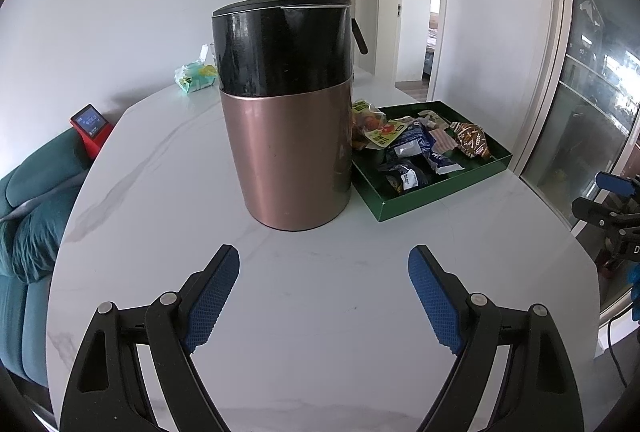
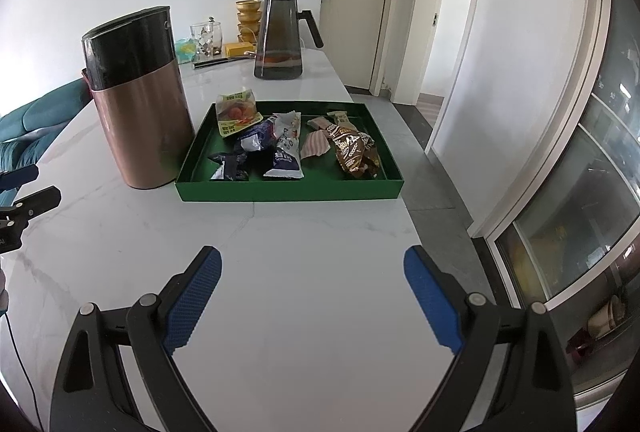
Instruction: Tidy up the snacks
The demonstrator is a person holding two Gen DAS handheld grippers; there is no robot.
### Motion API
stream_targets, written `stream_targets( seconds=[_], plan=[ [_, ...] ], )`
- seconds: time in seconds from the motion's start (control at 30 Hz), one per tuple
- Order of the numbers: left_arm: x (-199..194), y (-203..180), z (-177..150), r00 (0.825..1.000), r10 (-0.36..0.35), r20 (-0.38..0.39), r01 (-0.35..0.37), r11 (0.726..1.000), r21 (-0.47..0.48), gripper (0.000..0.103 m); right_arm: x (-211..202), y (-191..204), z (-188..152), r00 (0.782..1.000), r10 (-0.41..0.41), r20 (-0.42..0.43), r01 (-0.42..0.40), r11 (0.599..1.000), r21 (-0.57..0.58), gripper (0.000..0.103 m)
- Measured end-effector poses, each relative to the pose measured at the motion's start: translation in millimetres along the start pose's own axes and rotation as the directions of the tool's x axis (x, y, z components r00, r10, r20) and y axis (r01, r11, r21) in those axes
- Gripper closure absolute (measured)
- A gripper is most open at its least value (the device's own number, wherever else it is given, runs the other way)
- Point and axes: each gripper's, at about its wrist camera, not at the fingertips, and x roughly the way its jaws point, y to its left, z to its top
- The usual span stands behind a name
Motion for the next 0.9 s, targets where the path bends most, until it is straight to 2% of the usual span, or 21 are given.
stream_targets(
  seconds=[0.9],
  plan=[
    [1.9, 0.5, -1.6, 1.0, -0.002, -0.007, 0.002, 1.0, 0.002, 0.02, 7.9, 7.1, -0.7, 1.0, 0.002, -0.017, -0.002, 1.0, -0.023, 0.0]
  ],
)
